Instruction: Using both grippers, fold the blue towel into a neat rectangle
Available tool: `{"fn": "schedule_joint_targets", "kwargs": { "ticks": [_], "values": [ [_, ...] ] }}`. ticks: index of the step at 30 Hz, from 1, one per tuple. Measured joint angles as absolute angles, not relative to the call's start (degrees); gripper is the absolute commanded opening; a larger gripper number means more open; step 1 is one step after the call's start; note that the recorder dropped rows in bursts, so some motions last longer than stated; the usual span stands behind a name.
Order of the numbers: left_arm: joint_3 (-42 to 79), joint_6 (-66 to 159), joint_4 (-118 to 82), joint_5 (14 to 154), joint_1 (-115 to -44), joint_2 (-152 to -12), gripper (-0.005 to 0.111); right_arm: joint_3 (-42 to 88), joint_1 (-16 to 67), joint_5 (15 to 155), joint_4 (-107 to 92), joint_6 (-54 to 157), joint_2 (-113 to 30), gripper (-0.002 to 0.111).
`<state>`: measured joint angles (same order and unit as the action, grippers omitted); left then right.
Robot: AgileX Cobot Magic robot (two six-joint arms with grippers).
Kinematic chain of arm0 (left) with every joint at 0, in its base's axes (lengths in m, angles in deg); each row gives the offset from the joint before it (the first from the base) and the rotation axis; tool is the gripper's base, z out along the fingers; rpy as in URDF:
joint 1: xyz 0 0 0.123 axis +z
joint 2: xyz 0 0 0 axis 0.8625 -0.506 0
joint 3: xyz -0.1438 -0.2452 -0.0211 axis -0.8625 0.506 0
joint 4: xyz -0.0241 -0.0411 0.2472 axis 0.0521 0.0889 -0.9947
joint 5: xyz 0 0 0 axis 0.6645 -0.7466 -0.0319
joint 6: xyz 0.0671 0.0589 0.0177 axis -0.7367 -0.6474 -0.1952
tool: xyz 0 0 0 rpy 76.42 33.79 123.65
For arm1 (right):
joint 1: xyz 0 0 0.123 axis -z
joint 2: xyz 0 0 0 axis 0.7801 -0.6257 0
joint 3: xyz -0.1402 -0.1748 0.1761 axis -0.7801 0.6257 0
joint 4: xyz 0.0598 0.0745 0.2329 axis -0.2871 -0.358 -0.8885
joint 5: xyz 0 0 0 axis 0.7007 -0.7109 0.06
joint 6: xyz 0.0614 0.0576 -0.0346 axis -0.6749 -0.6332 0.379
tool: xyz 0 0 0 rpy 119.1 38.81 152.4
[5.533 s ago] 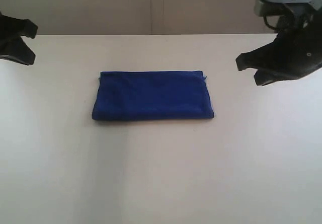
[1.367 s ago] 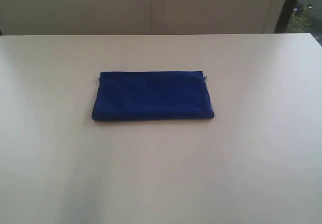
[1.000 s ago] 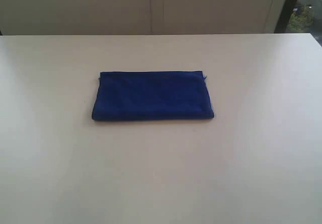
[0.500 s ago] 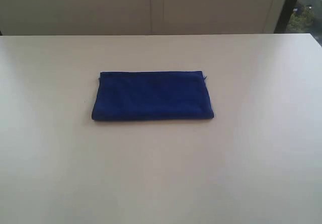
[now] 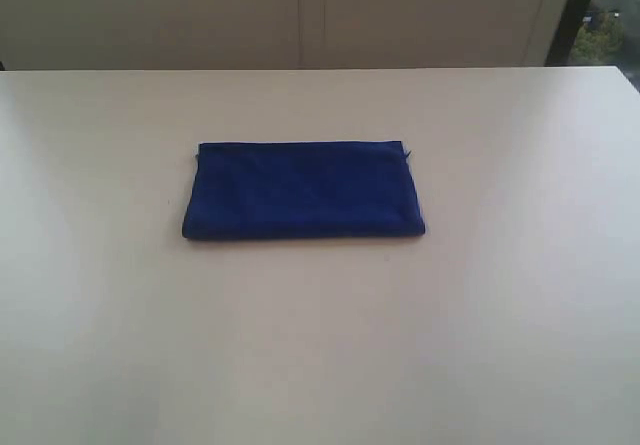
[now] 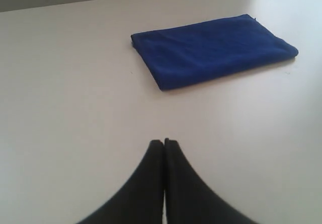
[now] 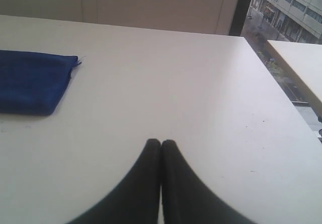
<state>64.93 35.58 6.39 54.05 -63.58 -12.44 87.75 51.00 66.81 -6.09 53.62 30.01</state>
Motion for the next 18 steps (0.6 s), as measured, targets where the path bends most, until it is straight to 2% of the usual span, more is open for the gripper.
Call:
{"fn": "schedule_joint_targets", "kwargs": {
  "ticks": [8,18],
  "values": [
    [65.1,35.6,5.7,54.1,-63.6,-12.4,0.0,87.7,51.0,66.8,-6.1,53.6,30.0,0.0],
    [69.4,35.6,-10.9,56.5,-63.6,-12.4,0.0,87.7,51.0,66.8,-6.1,53.6,30.0,0.0]
  ]
}}
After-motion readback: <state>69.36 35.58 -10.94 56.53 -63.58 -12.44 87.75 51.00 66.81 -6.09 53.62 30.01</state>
